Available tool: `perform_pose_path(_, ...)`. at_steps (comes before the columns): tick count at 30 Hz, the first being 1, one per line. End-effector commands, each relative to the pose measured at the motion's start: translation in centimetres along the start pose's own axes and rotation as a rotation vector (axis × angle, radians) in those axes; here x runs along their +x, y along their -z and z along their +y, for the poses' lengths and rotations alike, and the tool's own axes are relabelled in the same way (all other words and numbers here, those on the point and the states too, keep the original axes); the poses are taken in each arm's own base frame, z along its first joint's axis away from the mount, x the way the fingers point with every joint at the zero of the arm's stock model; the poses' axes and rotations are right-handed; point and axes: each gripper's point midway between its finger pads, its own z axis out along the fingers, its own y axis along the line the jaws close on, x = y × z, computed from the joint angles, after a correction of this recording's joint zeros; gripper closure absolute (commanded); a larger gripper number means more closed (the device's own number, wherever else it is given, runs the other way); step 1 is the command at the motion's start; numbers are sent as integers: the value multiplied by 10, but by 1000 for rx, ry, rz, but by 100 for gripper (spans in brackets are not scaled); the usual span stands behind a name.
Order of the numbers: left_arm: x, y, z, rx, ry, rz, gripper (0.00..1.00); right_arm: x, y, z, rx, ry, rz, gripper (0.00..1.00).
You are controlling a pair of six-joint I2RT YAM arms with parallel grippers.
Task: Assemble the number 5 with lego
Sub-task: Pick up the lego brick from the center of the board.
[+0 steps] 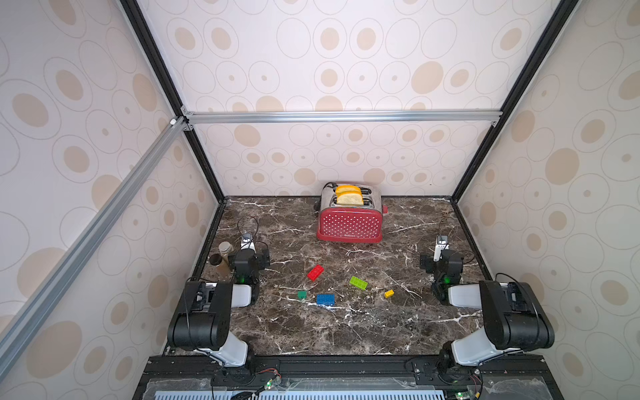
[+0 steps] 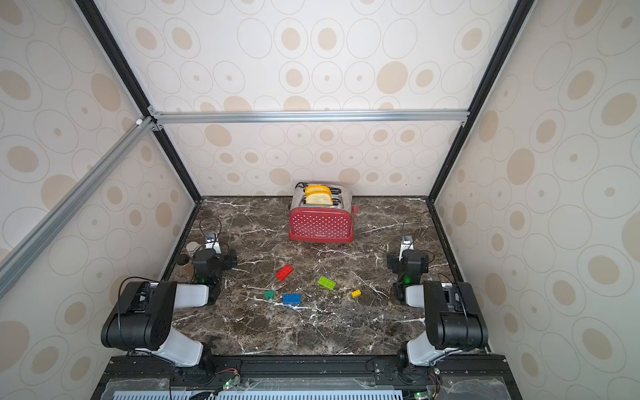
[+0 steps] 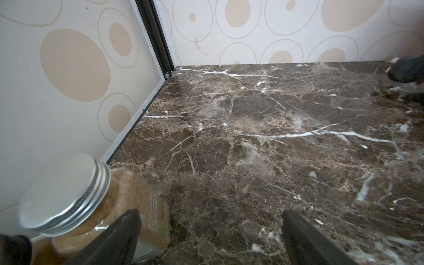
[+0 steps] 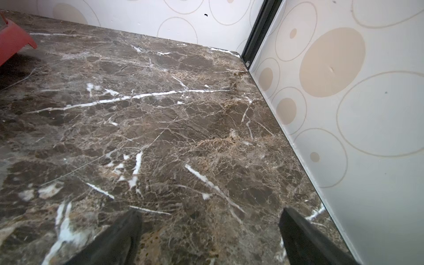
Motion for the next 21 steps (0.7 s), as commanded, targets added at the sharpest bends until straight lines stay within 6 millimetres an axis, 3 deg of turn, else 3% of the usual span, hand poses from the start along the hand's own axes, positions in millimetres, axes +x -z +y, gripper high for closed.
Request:
perform_pose_path(1, -8, -1, 0, 4, 2, -15, 1, -5, 0, -1, 13, -14, -16, 0)
perform_pose_path(21, -14, 1, 1, 4, 3, -23, 1, -11, 2, -2, 11, -6, -13, 0)
